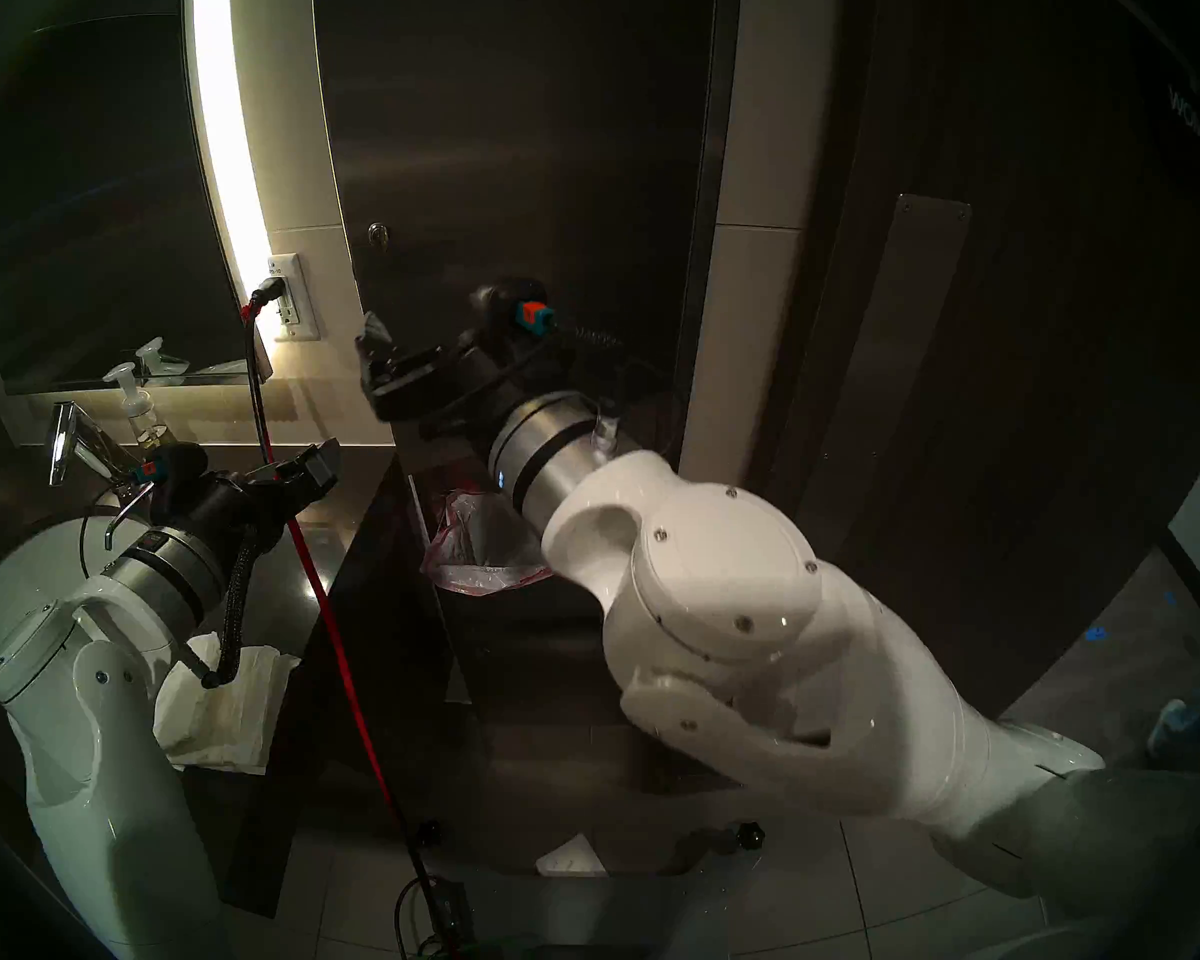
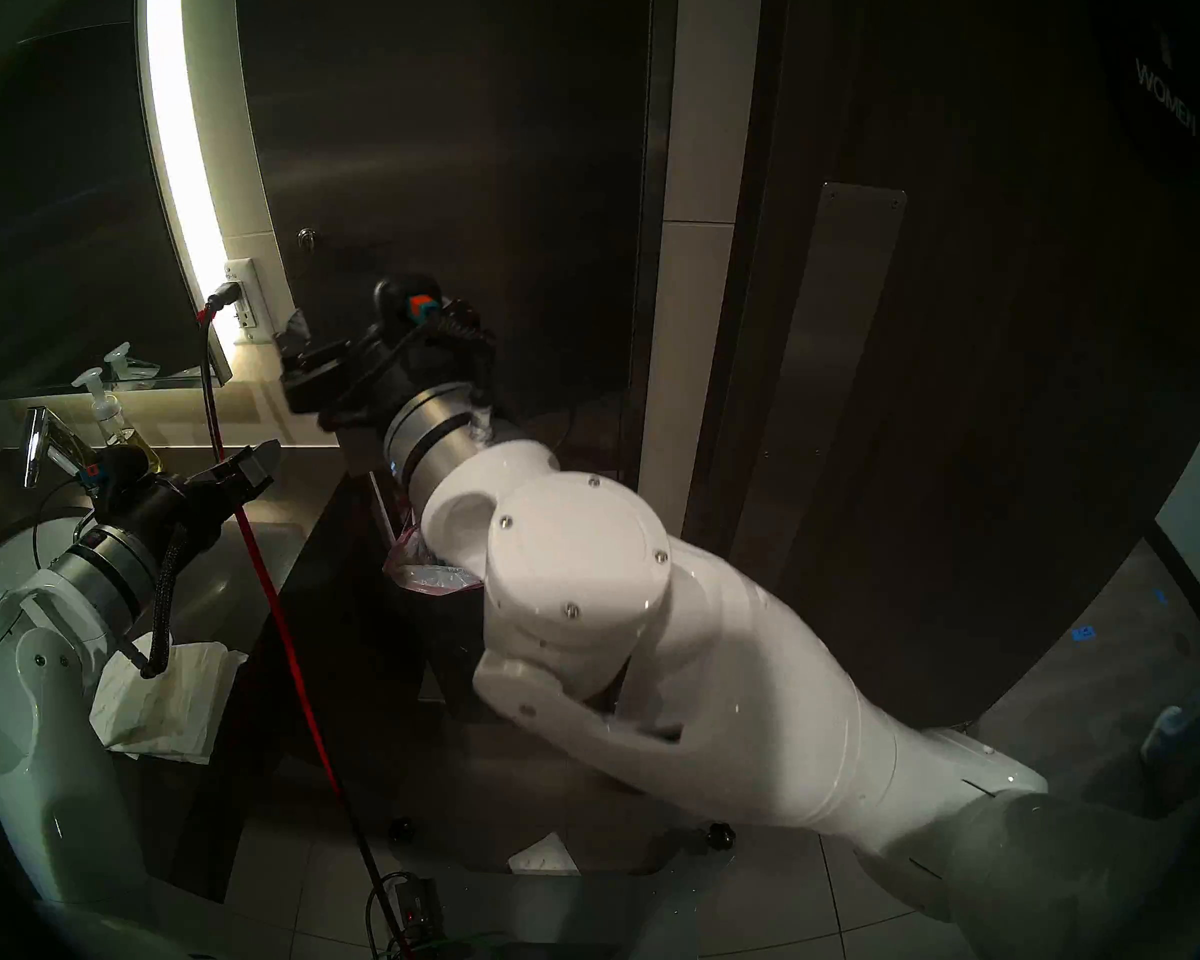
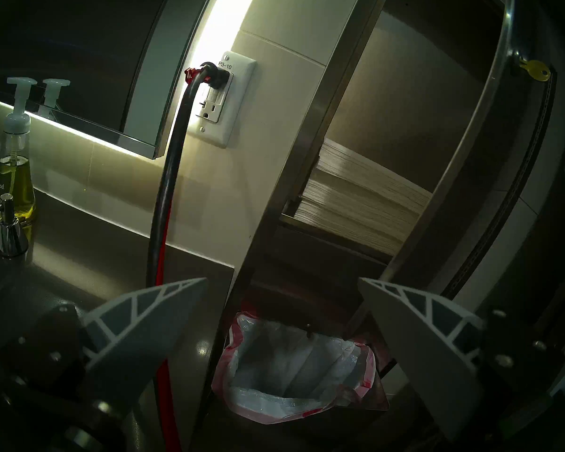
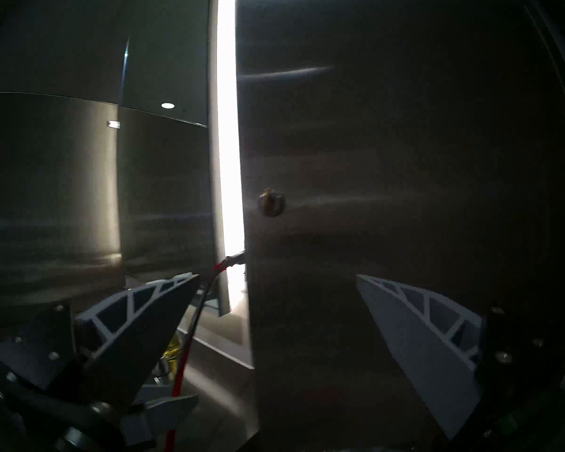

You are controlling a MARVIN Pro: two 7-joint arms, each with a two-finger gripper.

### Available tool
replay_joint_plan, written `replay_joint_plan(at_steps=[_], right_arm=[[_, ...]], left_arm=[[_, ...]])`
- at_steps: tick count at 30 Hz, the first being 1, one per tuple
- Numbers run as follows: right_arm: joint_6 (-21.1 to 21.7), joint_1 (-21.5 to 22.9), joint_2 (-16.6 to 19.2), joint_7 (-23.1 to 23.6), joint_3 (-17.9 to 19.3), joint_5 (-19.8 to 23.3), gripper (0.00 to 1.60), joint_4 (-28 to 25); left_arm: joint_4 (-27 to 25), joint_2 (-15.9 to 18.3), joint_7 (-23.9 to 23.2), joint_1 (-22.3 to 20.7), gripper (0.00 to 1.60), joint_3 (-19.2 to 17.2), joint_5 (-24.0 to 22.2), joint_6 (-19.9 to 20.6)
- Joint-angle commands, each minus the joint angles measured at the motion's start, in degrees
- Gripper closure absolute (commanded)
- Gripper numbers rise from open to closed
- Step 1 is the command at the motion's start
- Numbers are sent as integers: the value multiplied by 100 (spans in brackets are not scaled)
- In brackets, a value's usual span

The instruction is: Twist key and close towel dispenser

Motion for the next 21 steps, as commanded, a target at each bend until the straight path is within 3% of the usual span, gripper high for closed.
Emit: replay_joint_plan(at_steps=[1, 9, 21], right_arm=[[-44, -402, 642, -79, 112, -72, 0, -618], [-103, -891, 1212, -251, 395, -83, 0, -888], [-244, -1563, 2117, -364, 428, -36, 0, -888]], left_arm=[[-32, 6, -6, -14, 0, 2, -5, -6], [-27, 7, -6, -15, 0, 3, -5, -6], [-19, 7, -6, -16, 0, 3, -4, -7]])
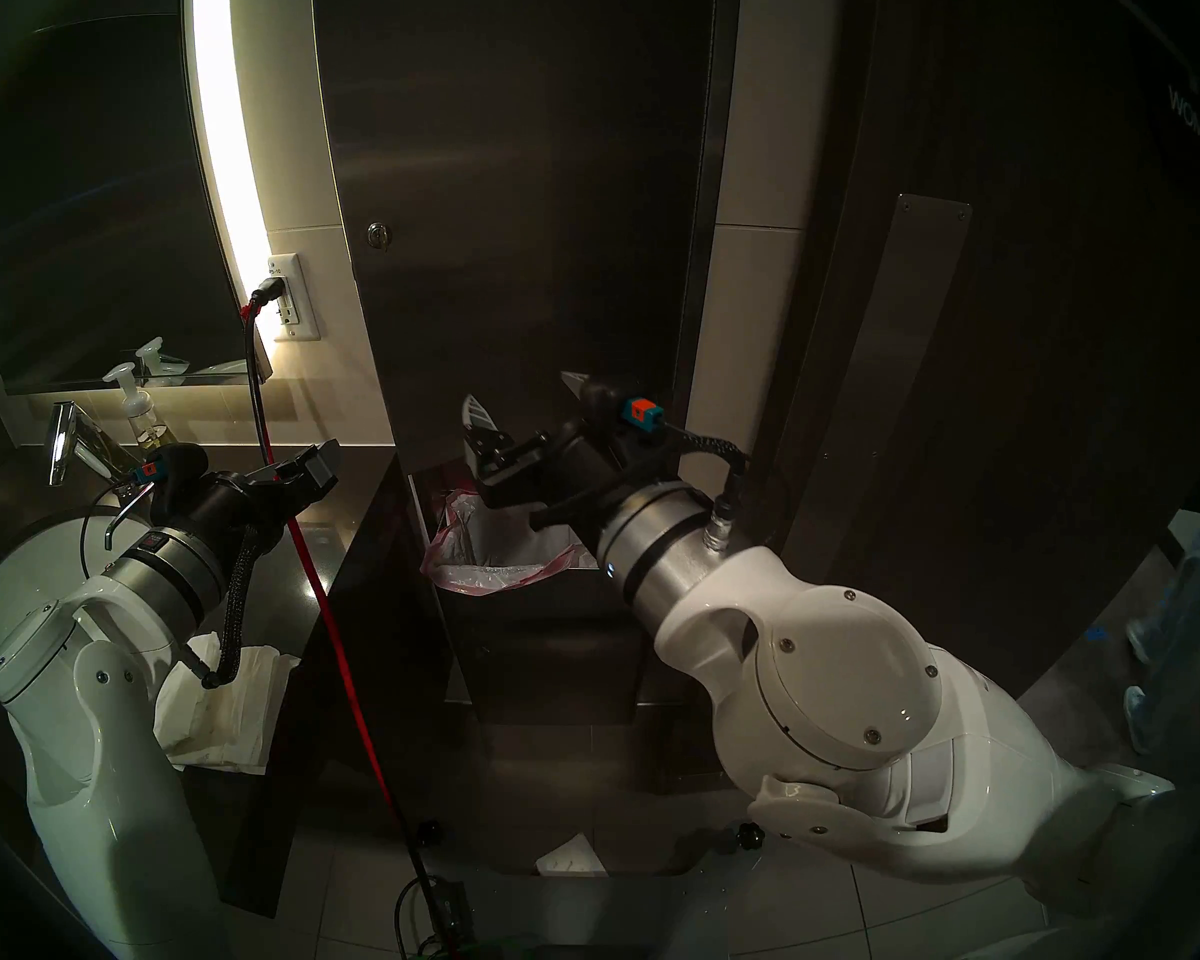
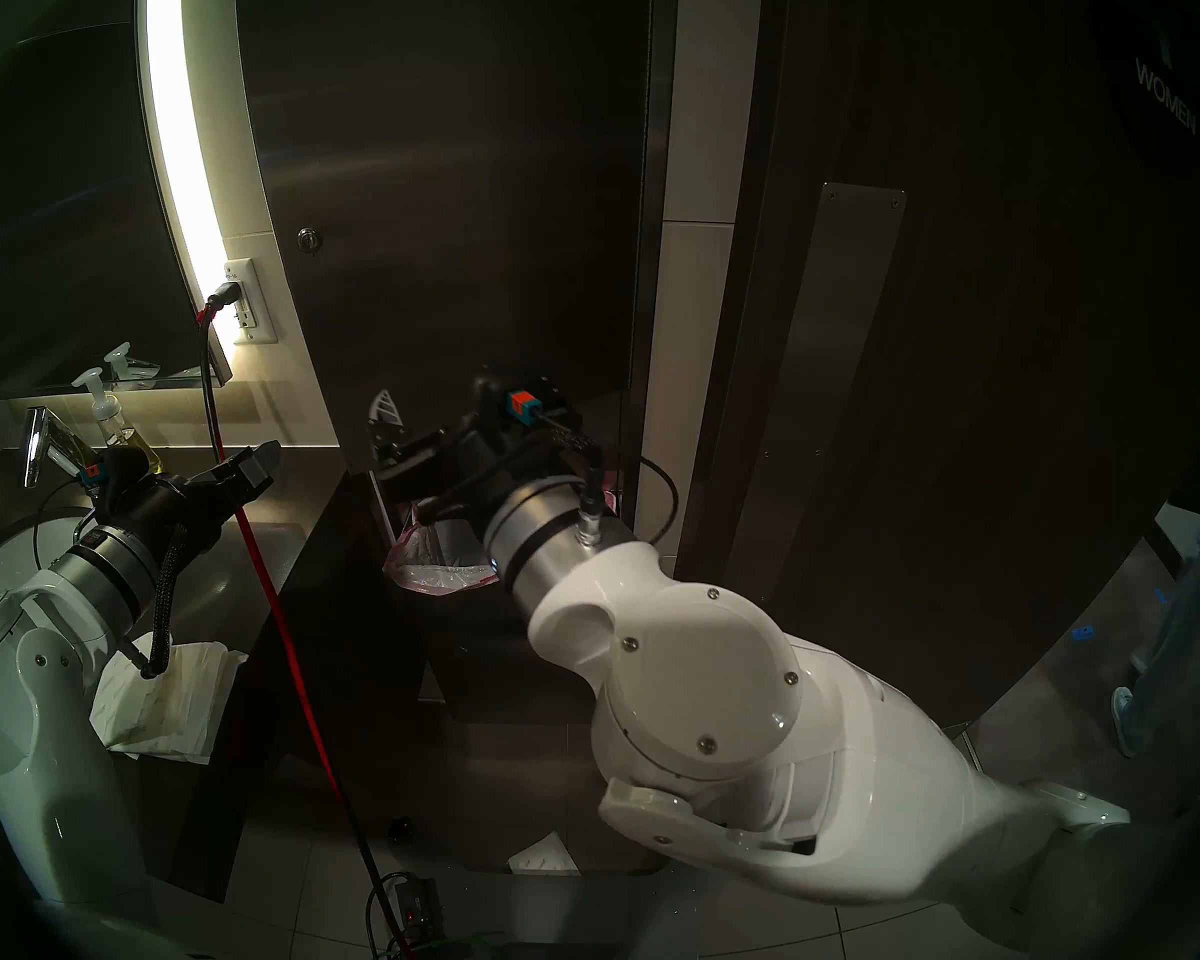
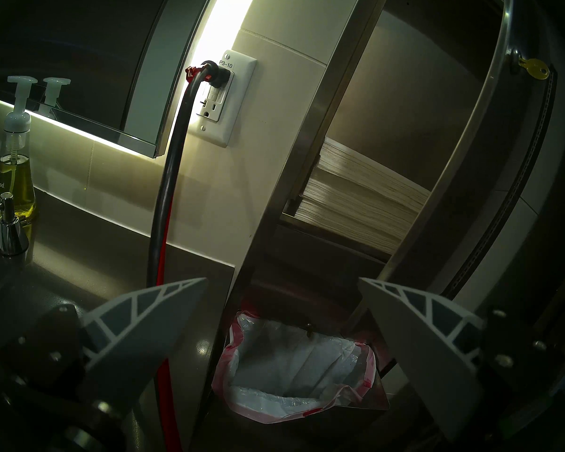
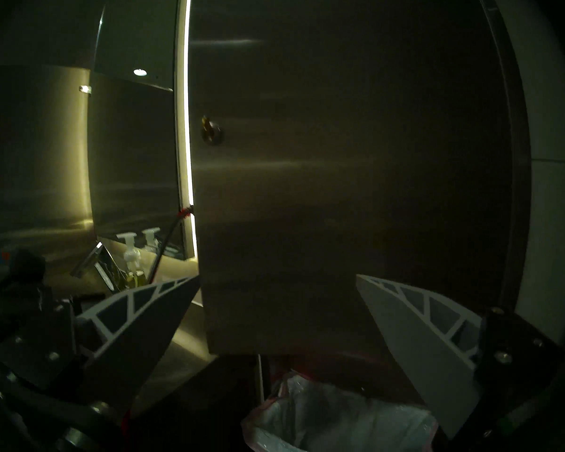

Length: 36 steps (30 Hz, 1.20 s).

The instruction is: Twist key and close towel dispenser

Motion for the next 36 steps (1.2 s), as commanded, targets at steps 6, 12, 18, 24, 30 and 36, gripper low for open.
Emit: replay_joint_plan(at_steps=[6, 12, 18, 24, 30, 36], right_arm=[[-273, -634, 902, -19, 16, -40, 0, -90], [-470, -812, 1181, 32, 5, -71, 0, -90], [-710, -1001, 1406, 128, -62, -107, 0, -90], [-995, -1150, 1647, 267, -88, -172, 0, -90], [-1243, -1267, 1817, 373, -132, -246, 0, -90], [-1560, -1401, 2012, 493, -183, -353, 0, -90]], left_arm=[[-33, 7, -7, -16, 0, 3, -5, -7], [-33, 8, -7, -17, 0, 3, -5, -8], [-34, 8, -7, -17, 0, 3, -5, -8], [-55, 65, -10, -60, 0, 6, 24, -45], [-92, 163, -33, -265, 0, 56, 5, -112], [-157, 258, -79, -501, 88, 219, -37, -167]])
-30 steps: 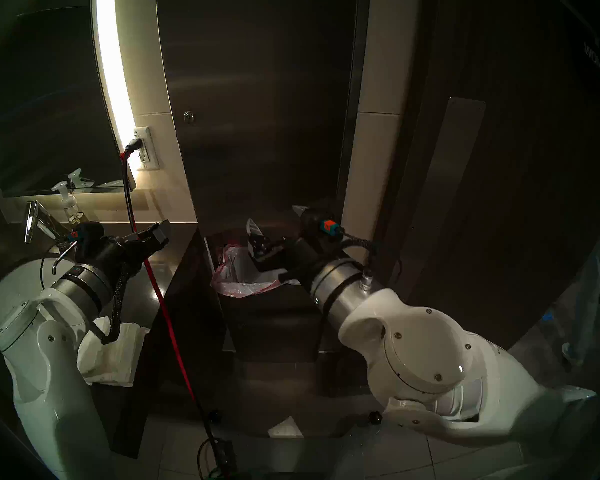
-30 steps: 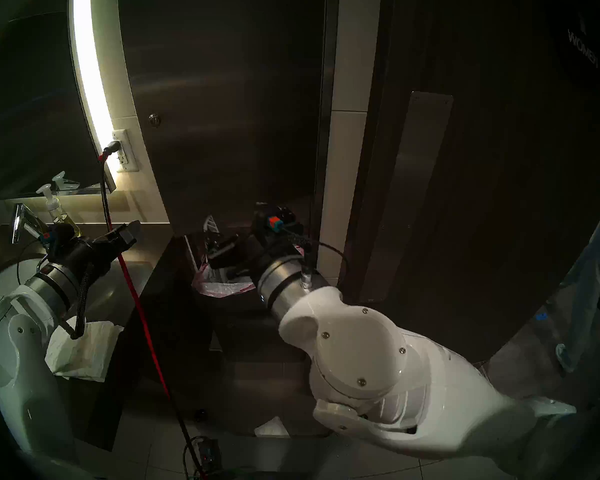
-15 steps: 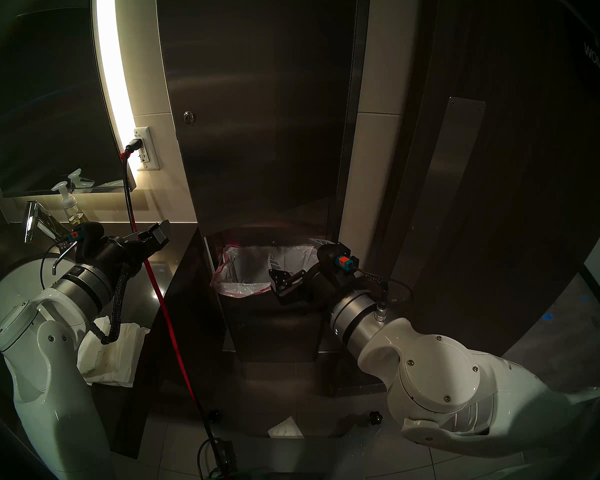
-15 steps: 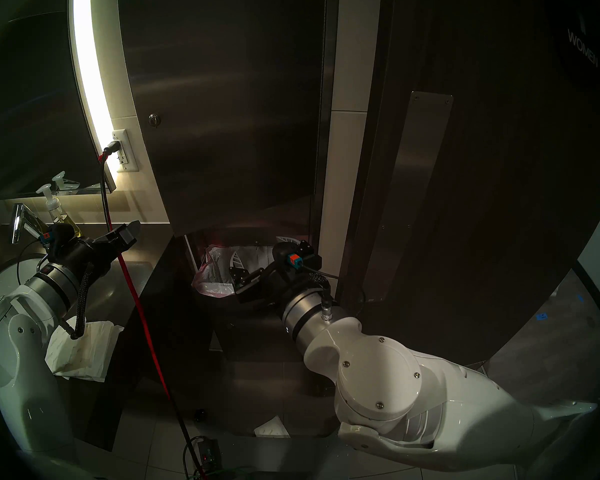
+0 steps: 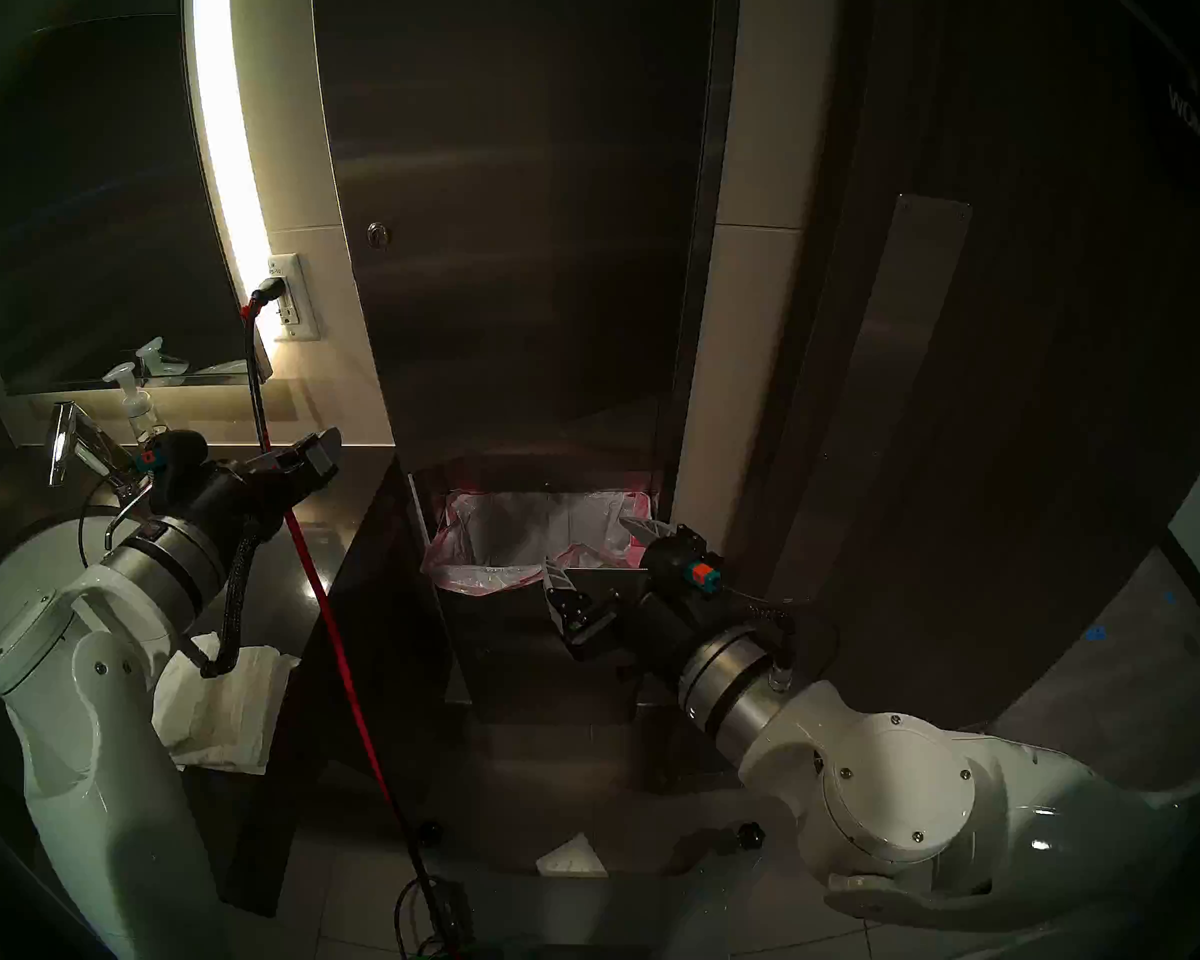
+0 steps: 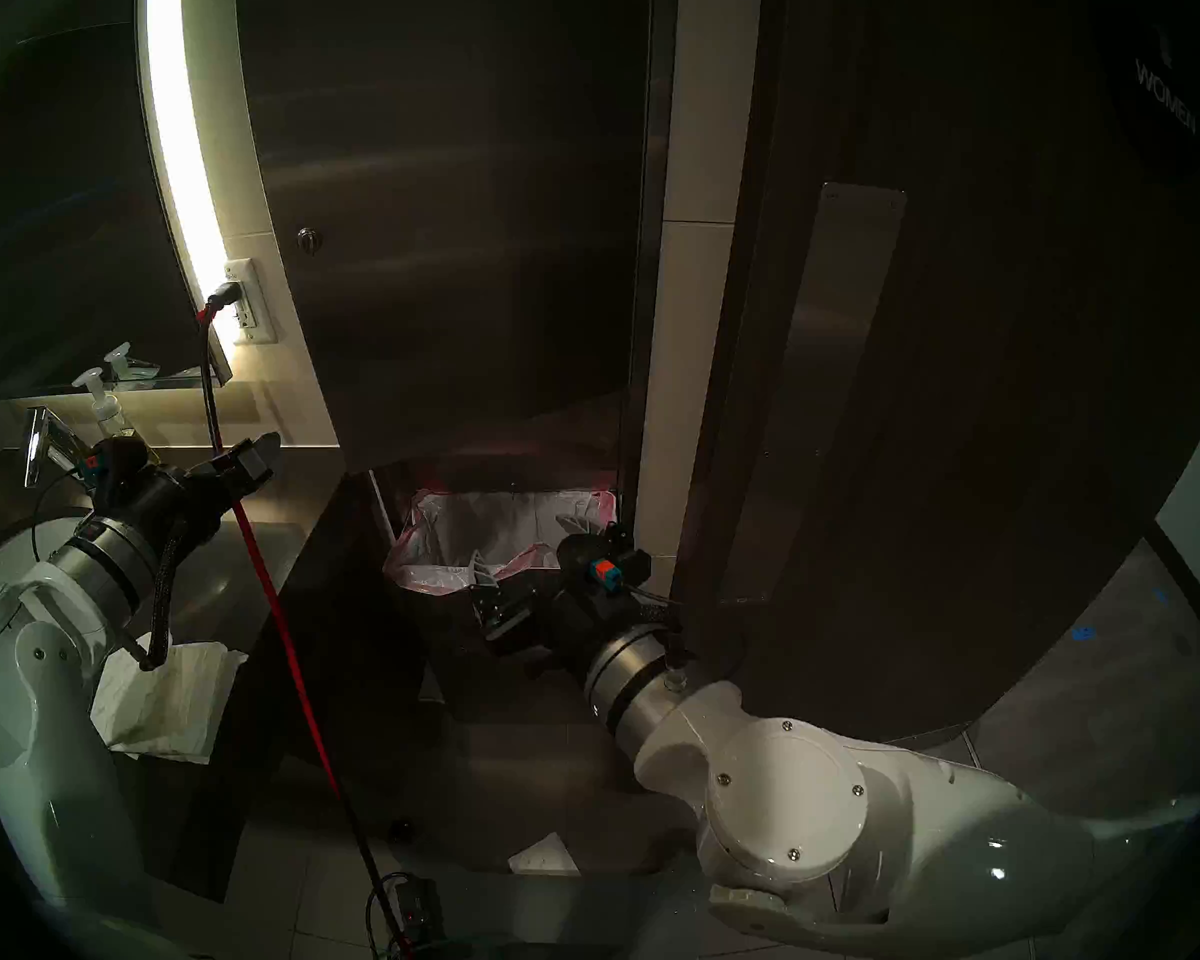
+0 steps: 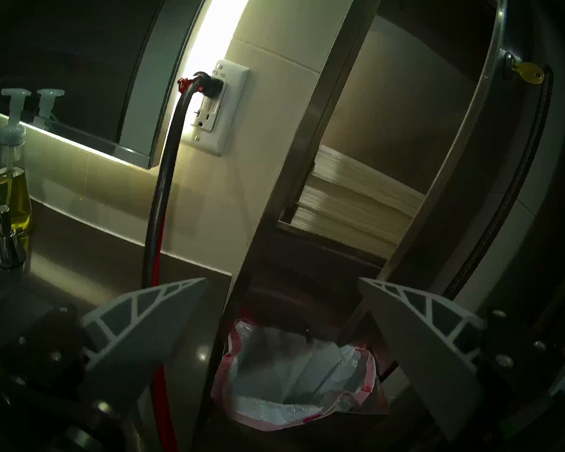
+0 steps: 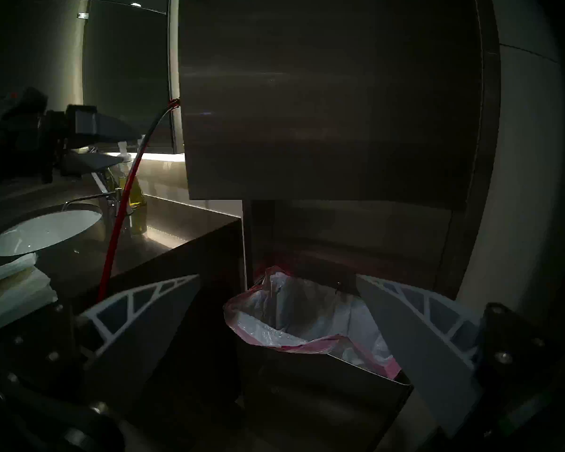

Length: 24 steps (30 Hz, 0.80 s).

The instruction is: Twist key and close towel dispenser

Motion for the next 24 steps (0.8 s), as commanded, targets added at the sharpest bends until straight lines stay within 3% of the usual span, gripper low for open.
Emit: replay_joint_plan(at_steps=[1, 17, 24], right_arm=[[-420, -182, 305, 120, -42, -189, 0, -78], [-1536, -587, 861, 389, -226, -637, 0, -78], [-2047, -765, 1085, 449, -340, -865, 0, -78]], left_arm=[[-142, 136, -74, -350, 159, 159, -57, -110], [-177, 190, -210, -248, 160, 360, -139, 43], [-177, 319, -283, -456, 160, 878, -131, 118]])
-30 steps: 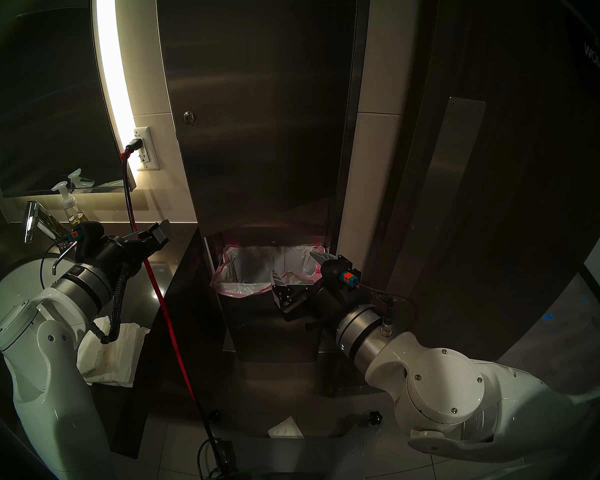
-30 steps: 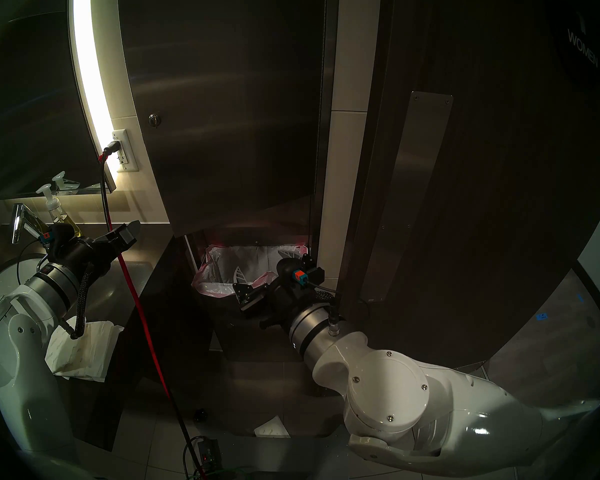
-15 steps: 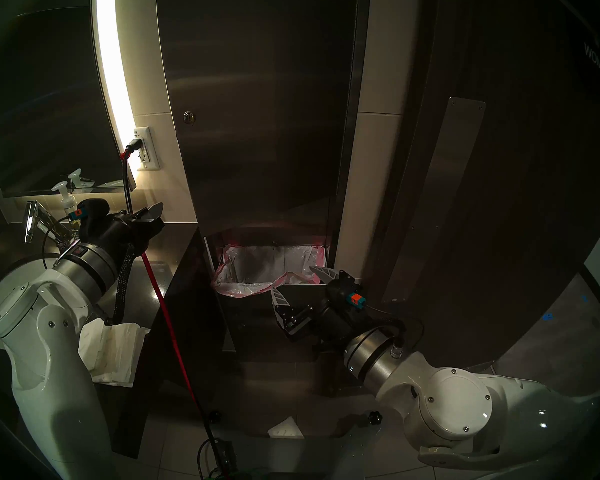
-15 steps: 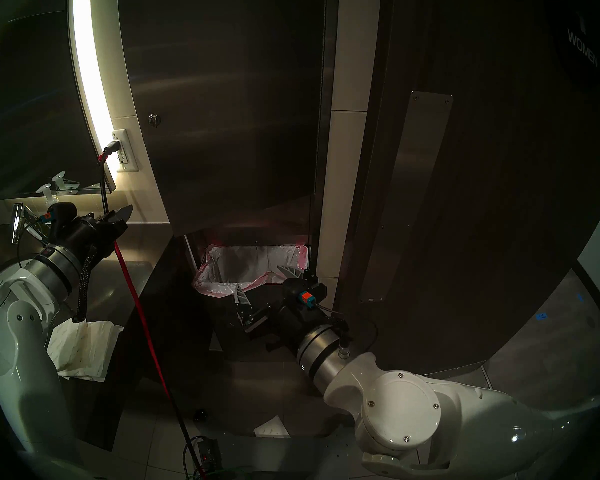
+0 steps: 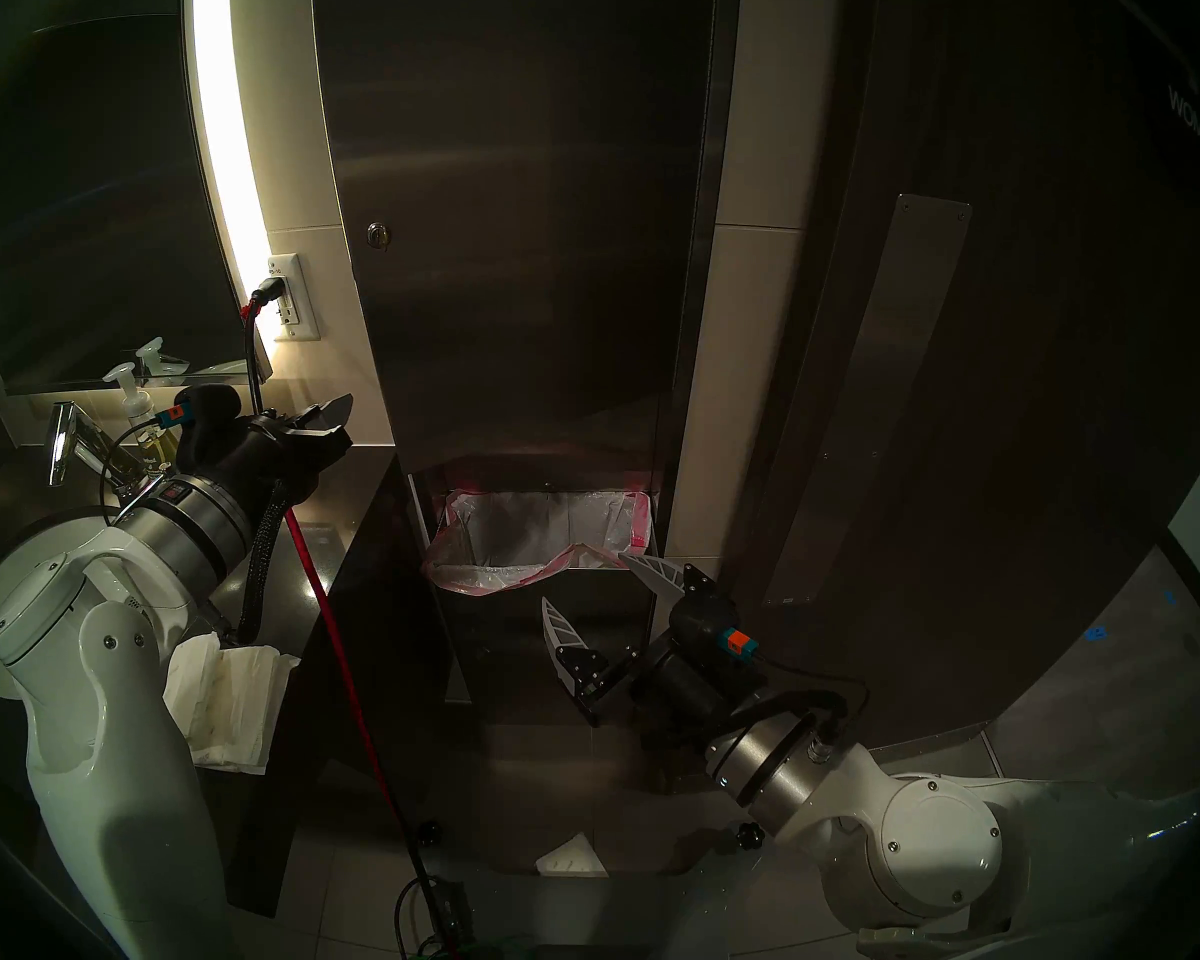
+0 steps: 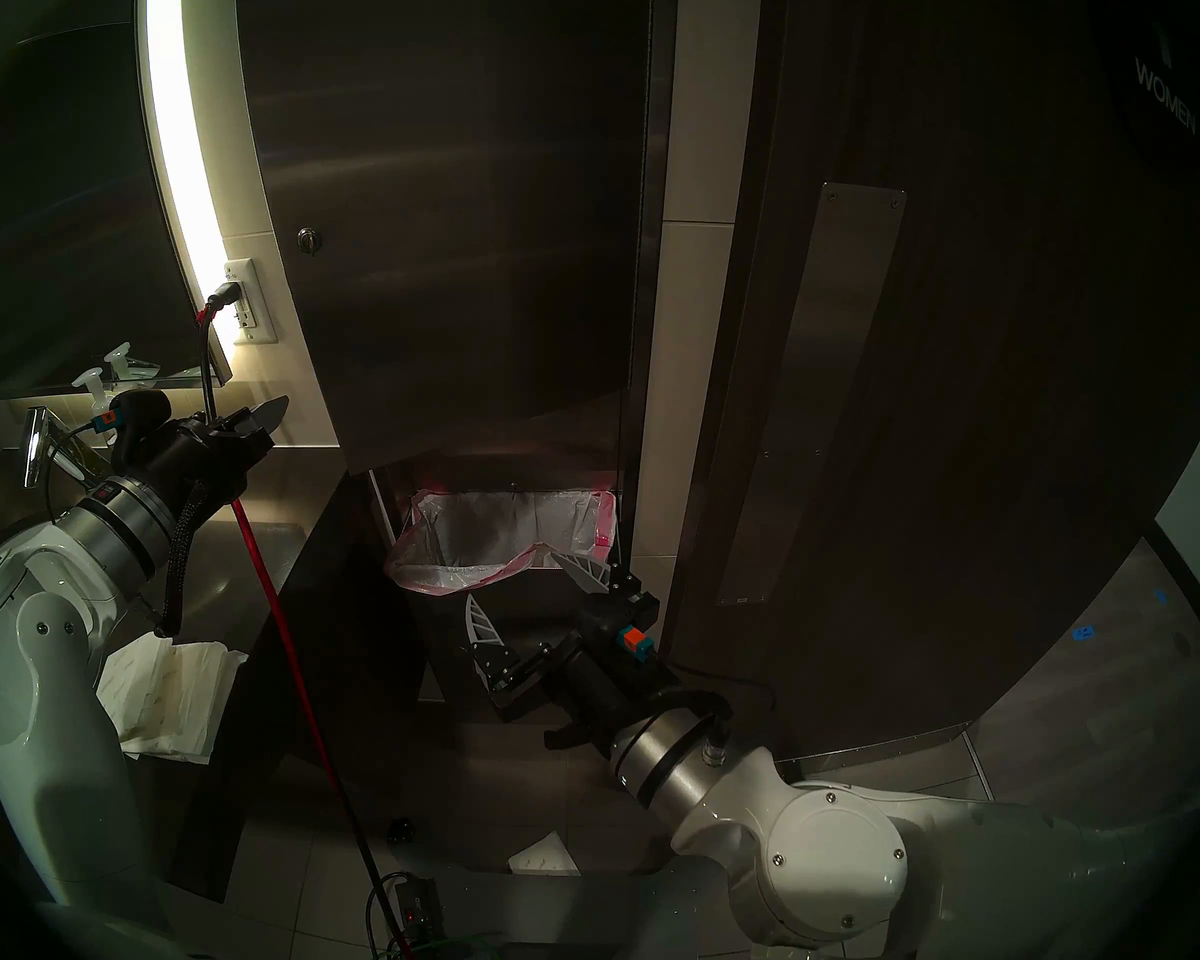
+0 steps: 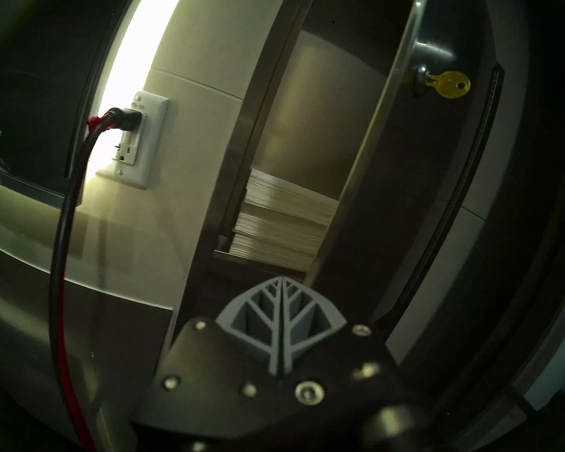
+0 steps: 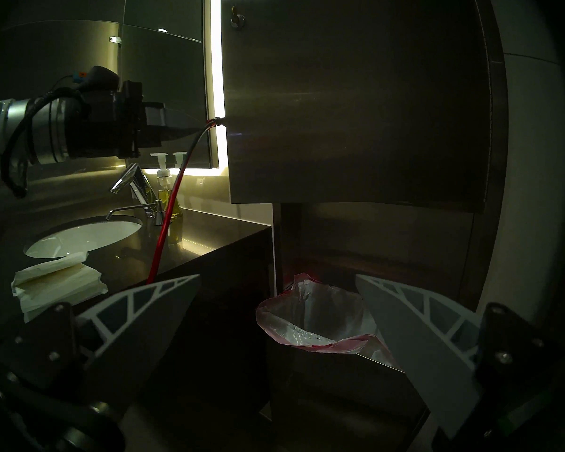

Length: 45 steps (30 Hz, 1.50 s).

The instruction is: Twist key and close towel dispenser

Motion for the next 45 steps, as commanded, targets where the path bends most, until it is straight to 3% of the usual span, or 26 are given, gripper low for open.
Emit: replay_joint_plan(at_steps=[1, 13, 24, 27, 30, 32, 33, 36, 45], right_arm=[[-533, -202, 303, 35, -64, -308, 0, -76], [-1316, -469, 589, -26, -240, -703, 0, -76], [-1813, -644, 715, -298, -298, -990, 0, -76], [-1890, -671, 756, -352, -295, -1043, 0, -76], [-2038, -753, 792, -450, -325, -1161, 0, -76], [-2061, -746, 832, -472, -301, -1169, 0, -76], [-2099, -778, 825, -498, -324, -1210, 0, -76], [-2184, -808, 886, -572, -310, -1277, 0, -76], [-2400, -933, 971, -758, -336, -1479, 0, -76]], left_arm=[[-70, 101, -72, -253, 160, 451, -21, 58], [125, 236, 52, -894, 160, 1176, 86, 89], [1033, 238, 518, -1711, 160, 1368, 293, -34], [1133, 247, 583, -1740, 160, 1426, 314, -85], [1469, 278, 719, -2113, 160, 1503, 398, -98], [1433, 305, 734, -1970, 160, 1502, 394, -171], [1570, 315, 783, -2194, 160, 1517, 437, -133], [1657, 383, 882, -2181, 160, 1509, 482, -230], [2181, 555, 1140, -2724, 160, 1451, 588, -379]])
